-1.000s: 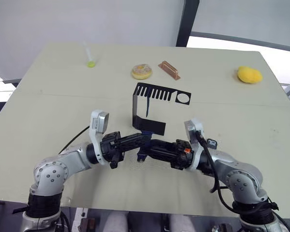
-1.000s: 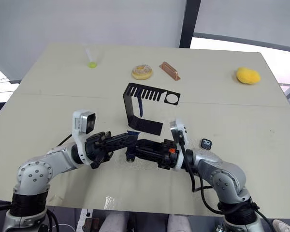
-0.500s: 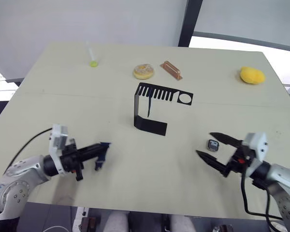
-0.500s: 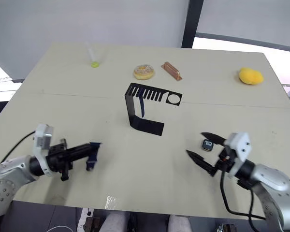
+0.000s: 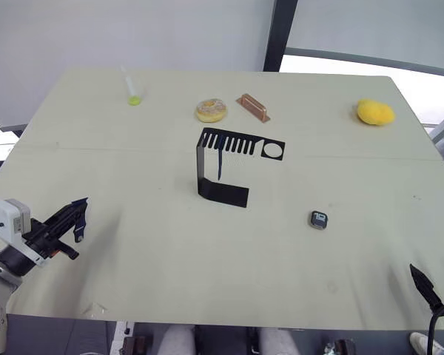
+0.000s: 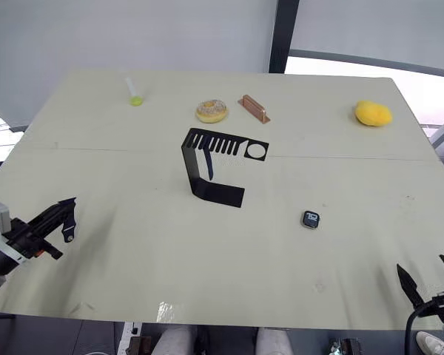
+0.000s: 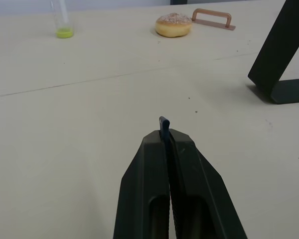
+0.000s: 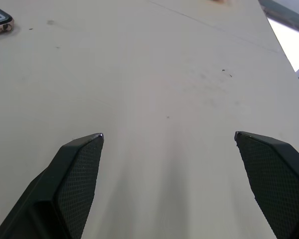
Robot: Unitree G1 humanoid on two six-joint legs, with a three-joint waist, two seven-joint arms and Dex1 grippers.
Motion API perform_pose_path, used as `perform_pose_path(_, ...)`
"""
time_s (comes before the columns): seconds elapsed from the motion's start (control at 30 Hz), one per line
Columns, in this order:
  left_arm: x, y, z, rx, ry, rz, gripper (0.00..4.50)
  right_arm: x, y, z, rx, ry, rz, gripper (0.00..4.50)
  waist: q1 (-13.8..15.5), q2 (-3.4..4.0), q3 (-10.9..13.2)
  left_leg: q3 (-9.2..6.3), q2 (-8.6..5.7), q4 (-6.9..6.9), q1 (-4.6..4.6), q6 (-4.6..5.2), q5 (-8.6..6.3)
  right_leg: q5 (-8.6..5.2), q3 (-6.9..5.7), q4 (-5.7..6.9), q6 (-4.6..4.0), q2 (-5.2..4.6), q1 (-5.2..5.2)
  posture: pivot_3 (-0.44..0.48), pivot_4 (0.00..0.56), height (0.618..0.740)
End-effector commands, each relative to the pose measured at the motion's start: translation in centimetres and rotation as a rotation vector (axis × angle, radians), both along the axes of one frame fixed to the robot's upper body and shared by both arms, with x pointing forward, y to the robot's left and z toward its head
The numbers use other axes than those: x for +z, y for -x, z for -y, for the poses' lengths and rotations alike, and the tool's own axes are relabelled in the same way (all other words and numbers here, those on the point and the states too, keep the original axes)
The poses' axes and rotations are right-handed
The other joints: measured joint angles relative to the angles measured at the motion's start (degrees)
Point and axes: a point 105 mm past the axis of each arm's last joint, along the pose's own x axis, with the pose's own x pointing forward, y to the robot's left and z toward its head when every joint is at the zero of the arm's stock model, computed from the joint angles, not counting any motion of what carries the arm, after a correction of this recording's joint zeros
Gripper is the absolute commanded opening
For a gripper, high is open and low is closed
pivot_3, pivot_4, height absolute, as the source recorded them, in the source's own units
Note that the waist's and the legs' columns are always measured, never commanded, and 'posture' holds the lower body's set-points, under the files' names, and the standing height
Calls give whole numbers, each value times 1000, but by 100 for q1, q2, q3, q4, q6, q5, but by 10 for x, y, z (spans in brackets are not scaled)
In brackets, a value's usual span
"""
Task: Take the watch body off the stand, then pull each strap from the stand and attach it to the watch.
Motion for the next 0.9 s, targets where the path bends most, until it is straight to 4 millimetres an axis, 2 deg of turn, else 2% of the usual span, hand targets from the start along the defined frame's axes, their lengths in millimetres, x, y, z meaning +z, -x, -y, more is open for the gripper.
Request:
perform_pose_path(0.03,22,-5,23,-74,-48,85,0,14,-14,-14,20,-19,89,4454,3,0,0,0,0,0,0,0,0,0,0,1,0,0,0,0,150,740)
perform_pose_path(0.1,29,-8,37,-130,-60,107,0,19,-22,-28,40,-56,128,4454,8,2,-1,0,0,0,-1,-2,1,0,0,4,0,0,-3,0,150,740)
perform_pose_path(0.17,36,-11,52,-199,-81,127,0,24,-29,-55,116,-85,147,4454,16,4,-1,-1,-1,0,-2,-5,3,0,0,10,-1,2,-7,0,150,740)
perform_pose_path(0.27,42,-12,83,-366,-181,143,0,18,-39,-85,86,-140,67,4454,28,4,-1,-5,3,0,-4,-12,11,-1,-5,15,-3,9,-9,0,150,740)
perform_pose_path(0.4,44,-8,123,-586,-260,160,0,26,-52,-120,104,-239,89,4454,24,5,-2,-4,-4,1,-6,-9,14,-2,-4,16,-3,7,-11,0,150,740)
perform_pose_path(0.53,47,-3,153,-778,-285,163,0,28,-63,-143,46,-263,77,4454,17,6,-2,-3,-4,2,-9,-9,18,-2,-6,33,-3,17,-14,0,150,740)
perform_pose_path(0.7,45,6,169,-963,-341,129,0,23,-70,-162,-43,-292,42,4454,9,5,-2,8,-6,2,-21,-11,26,-3,0,48,-5,42,-43,0,150,740)
perform_pose_path(0.83,48,8,183,-1061,-342,128,0,25,-79,-178,-30,-302,37,4454,13,3,-3,41,-15,9,-35,-1,32,-2,-4,55,-4,44,-81,0,150,740)
perform_pose_path(0.9,47,10,189,-1106,-357,135,0,24,-88,-179,-70,-303,26,4454,13,2,-4,46,-16,12,-36,1,33,-2,-4,59,-3,44,-85,0,150,740)
